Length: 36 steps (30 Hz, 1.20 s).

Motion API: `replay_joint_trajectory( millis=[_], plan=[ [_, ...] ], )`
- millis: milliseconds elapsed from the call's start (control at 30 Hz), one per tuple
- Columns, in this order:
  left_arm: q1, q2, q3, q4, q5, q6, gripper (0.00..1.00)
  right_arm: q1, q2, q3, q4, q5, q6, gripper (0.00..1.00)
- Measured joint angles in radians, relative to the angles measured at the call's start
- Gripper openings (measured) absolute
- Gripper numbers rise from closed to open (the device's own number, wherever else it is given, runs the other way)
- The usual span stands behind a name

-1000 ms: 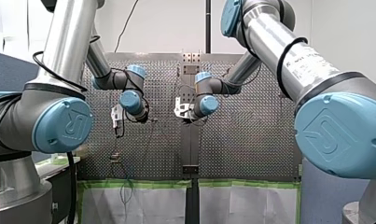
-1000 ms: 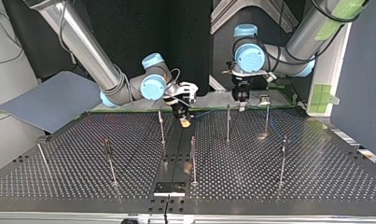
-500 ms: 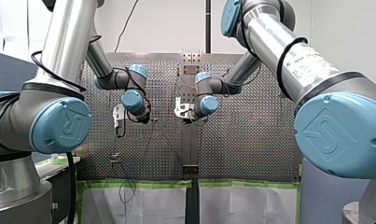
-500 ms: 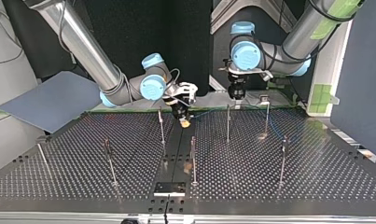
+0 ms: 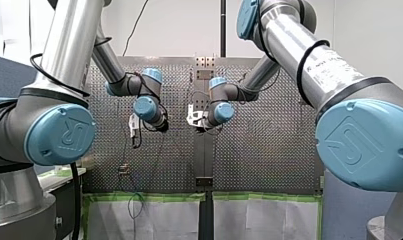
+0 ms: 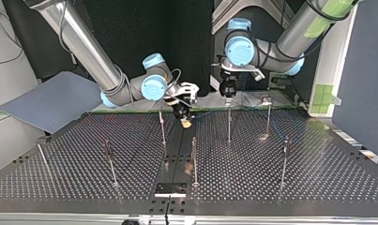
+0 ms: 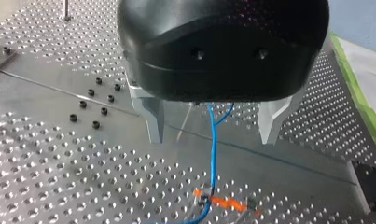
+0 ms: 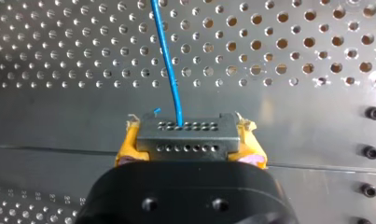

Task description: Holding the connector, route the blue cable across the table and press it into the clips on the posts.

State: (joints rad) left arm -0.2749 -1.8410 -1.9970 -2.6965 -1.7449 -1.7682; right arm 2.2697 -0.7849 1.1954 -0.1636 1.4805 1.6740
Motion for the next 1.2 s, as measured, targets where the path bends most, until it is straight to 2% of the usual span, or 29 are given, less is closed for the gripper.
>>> replay_joint_trajectory(
  millis=[200,433,533,667,833,967,1067,1200],
  plan=[
    [-0.022,0.0,0.0,-0.003,-0.011,-0.003,1.0,-0.003,0.0,0.0,-0.001,0.0,0.002,0.0],
    [-0.046,-0.018,0.024,0.004,-0.064,-0.009,1.0,-0.01,0.0,-0.001,-0.002,0.001,0.005,0.0],
    [-0.044,-0.032,0.039,-0.004,-0.092,-0.017,1.0,-0.011,0.0,-0.001,-0.002,0.001,0.004,0.0],
    [-0.026,-0.038,0.045,-0.029,-0.133,-0.018,1.0,-0.008,0.0,-0.001,-0.002,0.0,0.001,0.0],
    [0.024,-0.038,0.046,-0.076,-0.191,0.024,1.0,-0.004,0.0,-0.001,-0.002,0.0,-0.001,0.0],
    [0.047,-0.04,0.046,-0.063,-0.23,0.041,1.0,-0.001,0.0,-0.001,-0.002,0.0,-0.002,0.0],
    [0.057,-0.044,0.051,-0.038,-0.229,0.044,1.0,0.002,0.0,-0.001,-0.002,0.0,-0.003,0.0],
    [0.063,-0.054,0.067,-0.033,-0.2,0.044,1.0,0.005,0.0,-0.001,-0.002,-0.001,-0.004,0.0]
  ],
)
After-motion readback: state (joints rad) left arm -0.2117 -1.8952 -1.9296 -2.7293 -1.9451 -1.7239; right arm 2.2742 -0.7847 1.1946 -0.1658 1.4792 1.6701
